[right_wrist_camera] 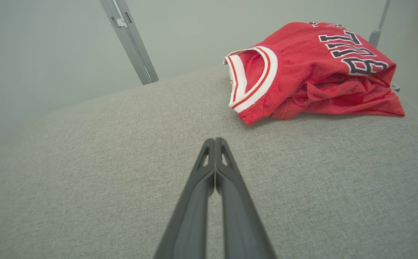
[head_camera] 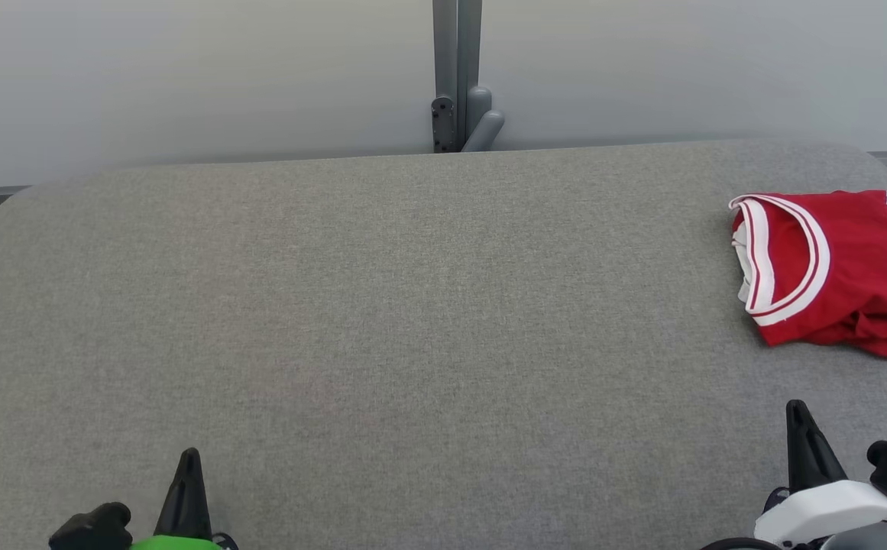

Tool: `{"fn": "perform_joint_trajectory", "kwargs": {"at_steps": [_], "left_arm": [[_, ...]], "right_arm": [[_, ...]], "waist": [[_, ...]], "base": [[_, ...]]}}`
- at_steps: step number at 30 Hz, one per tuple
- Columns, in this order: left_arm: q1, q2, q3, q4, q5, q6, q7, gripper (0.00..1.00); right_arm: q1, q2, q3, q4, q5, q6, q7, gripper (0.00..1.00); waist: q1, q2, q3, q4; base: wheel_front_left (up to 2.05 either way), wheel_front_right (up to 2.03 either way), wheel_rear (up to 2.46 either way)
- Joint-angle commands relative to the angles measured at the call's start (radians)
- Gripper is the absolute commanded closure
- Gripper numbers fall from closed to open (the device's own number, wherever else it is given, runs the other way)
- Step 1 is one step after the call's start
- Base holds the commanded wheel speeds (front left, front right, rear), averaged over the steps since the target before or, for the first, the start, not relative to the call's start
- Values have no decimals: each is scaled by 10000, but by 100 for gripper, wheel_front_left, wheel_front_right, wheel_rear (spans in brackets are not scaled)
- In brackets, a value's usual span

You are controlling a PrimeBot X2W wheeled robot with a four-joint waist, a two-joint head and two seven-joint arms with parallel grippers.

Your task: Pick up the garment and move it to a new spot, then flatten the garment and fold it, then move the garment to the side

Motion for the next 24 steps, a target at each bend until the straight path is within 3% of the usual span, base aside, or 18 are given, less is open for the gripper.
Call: {"fn": "perform_joint_trajectory", "kwargs": {"at_steps": [1, 24], "left_arm": [[-348, 30, 63, -225, -552, 26, 109, 100], [-1006, 52, 328, -505, -3933, 175, 973, 100]], "right_arm": [[-335, -85, 34, -95, 650, -2, 110, 100], [-1072, -79, 187, 168, 4598, -6, 974, 100]], "waist": [[0, -5, 10, -4], [0, -5, 101, -53]], "base": [[0, 0, 0], [0, 0, 0]]}}
